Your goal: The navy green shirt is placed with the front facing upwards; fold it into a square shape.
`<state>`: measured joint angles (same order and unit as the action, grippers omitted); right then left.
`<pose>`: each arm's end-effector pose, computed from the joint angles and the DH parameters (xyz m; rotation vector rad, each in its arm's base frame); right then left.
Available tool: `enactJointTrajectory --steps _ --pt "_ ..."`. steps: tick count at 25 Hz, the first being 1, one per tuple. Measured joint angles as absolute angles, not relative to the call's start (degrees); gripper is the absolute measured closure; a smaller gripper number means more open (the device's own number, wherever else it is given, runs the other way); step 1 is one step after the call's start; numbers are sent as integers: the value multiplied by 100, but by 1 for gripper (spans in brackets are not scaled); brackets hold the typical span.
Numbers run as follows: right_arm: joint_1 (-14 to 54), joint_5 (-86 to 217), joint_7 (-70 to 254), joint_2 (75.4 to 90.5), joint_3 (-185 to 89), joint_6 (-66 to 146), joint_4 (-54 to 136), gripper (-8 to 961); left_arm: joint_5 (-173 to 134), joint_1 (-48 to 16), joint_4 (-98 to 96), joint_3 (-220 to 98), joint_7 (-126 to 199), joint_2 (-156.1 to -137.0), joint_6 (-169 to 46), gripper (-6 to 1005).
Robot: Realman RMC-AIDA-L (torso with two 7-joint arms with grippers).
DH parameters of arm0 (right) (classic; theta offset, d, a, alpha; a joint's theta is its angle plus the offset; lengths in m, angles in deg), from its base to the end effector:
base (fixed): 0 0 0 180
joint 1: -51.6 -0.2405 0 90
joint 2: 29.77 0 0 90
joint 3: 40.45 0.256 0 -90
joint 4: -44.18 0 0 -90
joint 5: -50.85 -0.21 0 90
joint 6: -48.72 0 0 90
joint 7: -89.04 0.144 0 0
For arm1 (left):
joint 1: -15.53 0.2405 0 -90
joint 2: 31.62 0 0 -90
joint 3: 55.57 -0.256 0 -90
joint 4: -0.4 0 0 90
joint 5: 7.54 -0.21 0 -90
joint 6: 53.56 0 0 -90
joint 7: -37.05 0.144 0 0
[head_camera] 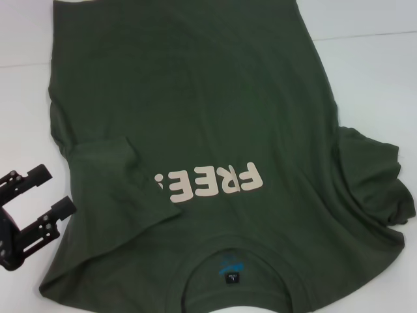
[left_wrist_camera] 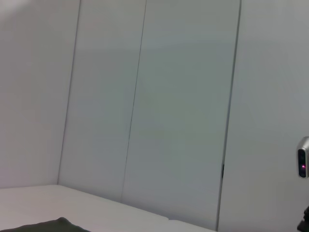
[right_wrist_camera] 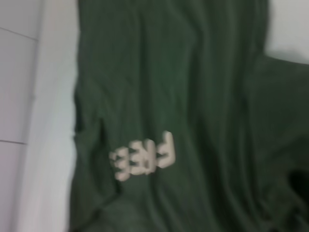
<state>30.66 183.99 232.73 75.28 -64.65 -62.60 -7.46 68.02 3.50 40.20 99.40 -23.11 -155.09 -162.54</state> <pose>0.3473 0.2578 0.1499 -2.0459 2.1128 0.4572 -0.3053 0.2211 0.0309 -2.3774 -0.4354 -1.0937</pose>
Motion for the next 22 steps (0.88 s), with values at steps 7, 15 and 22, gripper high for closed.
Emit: enactJointTrajectory --steps 7,15,22 --pt "2567 19771 23533 7482 -6375 -6382 -1047 137 6837 377 4073 9969 -2366 -15533 -16379 336" --pt "2488 19825 23557 7478 -6348 -6276 -1056 136 6847 395 4075 9985 -2389 -15545 -16495 336" --pt "2532 19947 23588 7475 -6392 -6177 -1037 137 6853 401 4074 9991 -2391 -15545 -16515 337"
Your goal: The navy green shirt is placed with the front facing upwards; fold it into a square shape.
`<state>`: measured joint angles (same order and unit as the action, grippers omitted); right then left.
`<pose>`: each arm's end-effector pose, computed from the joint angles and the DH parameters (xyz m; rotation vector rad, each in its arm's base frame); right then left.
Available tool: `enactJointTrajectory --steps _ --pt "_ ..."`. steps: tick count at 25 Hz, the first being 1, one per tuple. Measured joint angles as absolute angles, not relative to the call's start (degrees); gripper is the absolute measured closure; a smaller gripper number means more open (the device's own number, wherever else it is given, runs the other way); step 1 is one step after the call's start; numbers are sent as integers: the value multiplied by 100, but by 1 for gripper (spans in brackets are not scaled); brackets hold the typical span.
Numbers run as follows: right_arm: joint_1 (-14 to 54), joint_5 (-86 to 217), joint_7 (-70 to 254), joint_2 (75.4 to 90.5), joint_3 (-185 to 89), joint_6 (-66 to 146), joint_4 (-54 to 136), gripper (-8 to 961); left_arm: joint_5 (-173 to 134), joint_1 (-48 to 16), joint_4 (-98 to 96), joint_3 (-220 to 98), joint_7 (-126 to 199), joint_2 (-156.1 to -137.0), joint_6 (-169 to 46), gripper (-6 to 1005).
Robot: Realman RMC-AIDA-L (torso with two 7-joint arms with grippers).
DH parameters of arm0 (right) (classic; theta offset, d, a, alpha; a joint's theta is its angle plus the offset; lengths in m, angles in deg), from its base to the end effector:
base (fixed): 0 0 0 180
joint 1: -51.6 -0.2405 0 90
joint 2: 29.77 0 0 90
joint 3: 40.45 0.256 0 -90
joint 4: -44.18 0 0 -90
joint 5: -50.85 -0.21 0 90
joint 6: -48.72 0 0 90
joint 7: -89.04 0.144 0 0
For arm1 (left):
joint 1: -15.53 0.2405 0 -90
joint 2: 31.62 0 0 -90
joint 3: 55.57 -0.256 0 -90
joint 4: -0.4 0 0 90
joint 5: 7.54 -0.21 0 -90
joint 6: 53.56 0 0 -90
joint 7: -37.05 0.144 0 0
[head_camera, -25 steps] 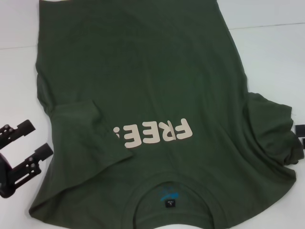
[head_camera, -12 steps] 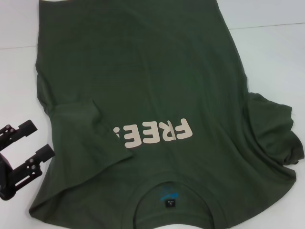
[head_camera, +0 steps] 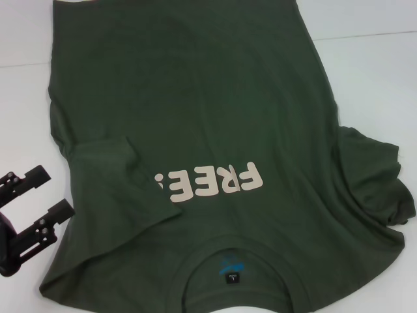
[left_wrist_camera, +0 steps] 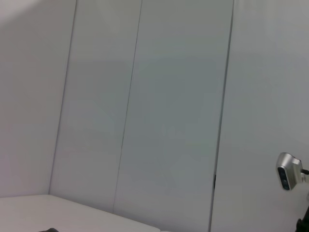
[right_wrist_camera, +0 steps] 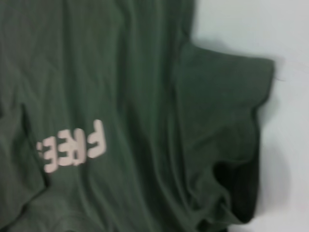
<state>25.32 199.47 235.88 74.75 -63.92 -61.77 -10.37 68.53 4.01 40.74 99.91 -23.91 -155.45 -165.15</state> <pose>0.3511 0.2733 0.1586 -1.9409 2.1416 0.1250 -0.3016 0.2148 0.0332 -2.3757 -0.4277 -1.1437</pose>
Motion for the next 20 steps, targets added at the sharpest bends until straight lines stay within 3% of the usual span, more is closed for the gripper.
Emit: enactJointTrajectory --steps 20 --pt "2389 20312 23521 7622 -6431 -5303 -263 138 6858 409 4074 10066 -2393 -15545 -16504 336"
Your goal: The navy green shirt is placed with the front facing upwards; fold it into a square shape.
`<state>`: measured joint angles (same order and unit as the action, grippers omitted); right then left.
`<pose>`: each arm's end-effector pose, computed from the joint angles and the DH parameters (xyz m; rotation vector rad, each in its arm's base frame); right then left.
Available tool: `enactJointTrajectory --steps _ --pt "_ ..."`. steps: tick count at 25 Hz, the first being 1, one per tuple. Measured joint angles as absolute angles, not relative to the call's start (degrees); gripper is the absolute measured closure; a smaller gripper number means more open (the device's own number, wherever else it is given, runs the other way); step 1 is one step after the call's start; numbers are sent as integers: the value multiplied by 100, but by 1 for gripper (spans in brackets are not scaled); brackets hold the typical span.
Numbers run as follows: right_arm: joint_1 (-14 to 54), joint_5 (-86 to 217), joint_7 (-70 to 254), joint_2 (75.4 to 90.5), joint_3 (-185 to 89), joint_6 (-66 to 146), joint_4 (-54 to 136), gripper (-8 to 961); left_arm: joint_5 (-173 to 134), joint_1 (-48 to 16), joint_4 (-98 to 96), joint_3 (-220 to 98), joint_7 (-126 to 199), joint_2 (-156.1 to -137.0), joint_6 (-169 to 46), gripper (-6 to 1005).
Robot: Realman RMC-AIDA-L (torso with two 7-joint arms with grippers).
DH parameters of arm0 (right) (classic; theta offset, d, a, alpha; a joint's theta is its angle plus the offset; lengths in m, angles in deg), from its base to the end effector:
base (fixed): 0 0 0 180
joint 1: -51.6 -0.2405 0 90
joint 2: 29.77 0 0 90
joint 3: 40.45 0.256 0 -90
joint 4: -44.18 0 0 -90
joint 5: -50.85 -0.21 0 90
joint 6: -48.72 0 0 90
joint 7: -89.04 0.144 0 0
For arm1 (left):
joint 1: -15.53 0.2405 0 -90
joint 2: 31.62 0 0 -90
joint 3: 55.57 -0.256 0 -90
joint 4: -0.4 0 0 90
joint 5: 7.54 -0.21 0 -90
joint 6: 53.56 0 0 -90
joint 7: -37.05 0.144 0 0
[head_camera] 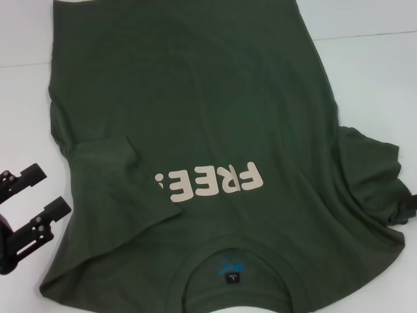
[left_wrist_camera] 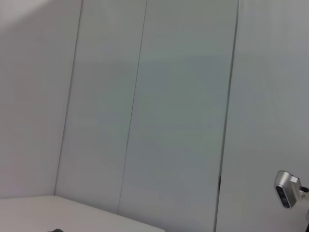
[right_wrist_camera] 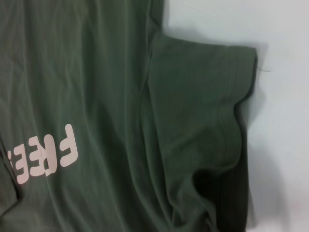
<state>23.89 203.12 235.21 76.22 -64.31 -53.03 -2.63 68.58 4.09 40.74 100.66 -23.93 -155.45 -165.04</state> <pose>0.3678 0.2821 0.1261 -1.8803 2.1830 0.0887 -0.3032 0.2146 0.0349 -2.3598 -0.4323 -1.1408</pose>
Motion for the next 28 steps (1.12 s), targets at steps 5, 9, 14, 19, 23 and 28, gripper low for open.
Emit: enactJointTrajectory --steps 5,9,14,19,23,28 --pt "2380 20325 23494 7631 -6451 -5073 -59 141 6858 417 4074 10065 -2394 -15545 -16509 336" --pt "2405 20326 23481 7631 -6457 -4948 21 144 6858 420 4074 10062 -2394 -15545 -16516 336" --pt "2438 20311 23482 7658 -6425 -4879 30 147 6858 418 4074 10067 -2394 -15545 -16516 336" --pt "2405 20292 23482 7681 -6414 -4873 48 173 6858 404 4074 10070 -2391 -15545 -16516 336" --pt "2344 20290 23483 7690 -6419 -4863 94 210 6857 405 4074 10071 -2389 -15545 -16517 337" --pt "2306 20289 23491 7692 -6425 -4781 127 209 6858 410 4074 10071 -2386 -15545 -16518 337"
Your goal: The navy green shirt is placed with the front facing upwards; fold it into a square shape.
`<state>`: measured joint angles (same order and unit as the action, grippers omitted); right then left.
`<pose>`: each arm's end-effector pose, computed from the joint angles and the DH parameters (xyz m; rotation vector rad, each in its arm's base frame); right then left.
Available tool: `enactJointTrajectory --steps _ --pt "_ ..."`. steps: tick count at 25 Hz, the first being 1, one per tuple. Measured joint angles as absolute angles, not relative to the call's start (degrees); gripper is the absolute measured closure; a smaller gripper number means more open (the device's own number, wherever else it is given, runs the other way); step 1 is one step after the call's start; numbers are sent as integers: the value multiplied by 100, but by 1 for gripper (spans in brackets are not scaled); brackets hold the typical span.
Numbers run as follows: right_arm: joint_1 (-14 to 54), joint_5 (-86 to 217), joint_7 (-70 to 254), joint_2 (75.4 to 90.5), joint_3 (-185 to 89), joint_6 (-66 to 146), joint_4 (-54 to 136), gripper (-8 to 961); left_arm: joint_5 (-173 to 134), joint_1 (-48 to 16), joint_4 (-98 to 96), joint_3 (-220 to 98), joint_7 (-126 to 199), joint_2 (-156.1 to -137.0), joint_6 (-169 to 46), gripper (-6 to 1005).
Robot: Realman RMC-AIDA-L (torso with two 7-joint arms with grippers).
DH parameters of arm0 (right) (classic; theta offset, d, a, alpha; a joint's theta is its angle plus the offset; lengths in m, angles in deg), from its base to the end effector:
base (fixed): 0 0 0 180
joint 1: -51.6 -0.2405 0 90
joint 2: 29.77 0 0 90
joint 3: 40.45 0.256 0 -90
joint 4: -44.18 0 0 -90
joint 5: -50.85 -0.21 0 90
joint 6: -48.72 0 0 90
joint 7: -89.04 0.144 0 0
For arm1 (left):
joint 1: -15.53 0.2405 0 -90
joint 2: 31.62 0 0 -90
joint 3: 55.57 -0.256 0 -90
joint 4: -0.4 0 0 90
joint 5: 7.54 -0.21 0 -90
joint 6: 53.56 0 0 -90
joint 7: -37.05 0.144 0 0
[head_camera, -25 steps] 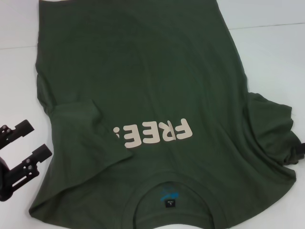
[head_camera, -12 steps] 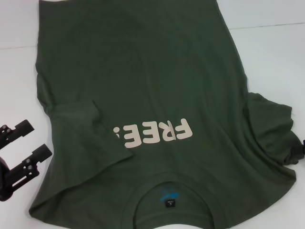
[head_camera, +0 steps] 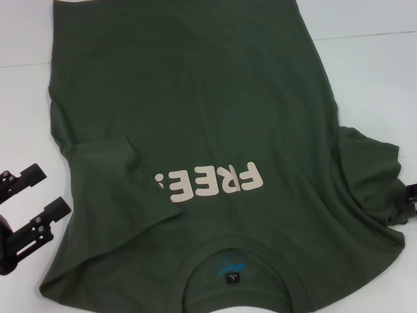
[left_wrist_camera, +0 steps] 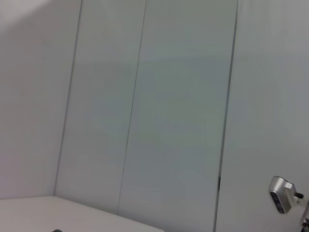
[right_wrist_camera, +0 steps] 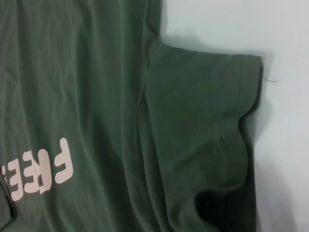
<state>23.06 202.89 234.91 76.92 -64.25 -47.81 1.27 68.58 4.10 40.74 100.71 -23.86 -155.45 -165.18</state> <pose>0.3725 0.2905 0.1100 -1.8562 2.1805 0.1190 -0.3030 0.2143 0.0350 -2.3598 -0.4297 -1.1424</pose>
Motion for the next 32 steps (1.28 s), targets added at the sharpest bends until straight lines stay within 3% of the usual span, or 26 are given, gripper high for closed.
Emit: enactJointTrajectory --steps 19,32 --pt "2252 20205 23509 7699 -6397 -4543 316 218 6857 355 4074 10070 -2385 -15543 -16516 337" --pt "2225 20096 23522 7673 -6422 -4540 331 727 6868 325 4074 10070 -2385 -15538 -16473 337"
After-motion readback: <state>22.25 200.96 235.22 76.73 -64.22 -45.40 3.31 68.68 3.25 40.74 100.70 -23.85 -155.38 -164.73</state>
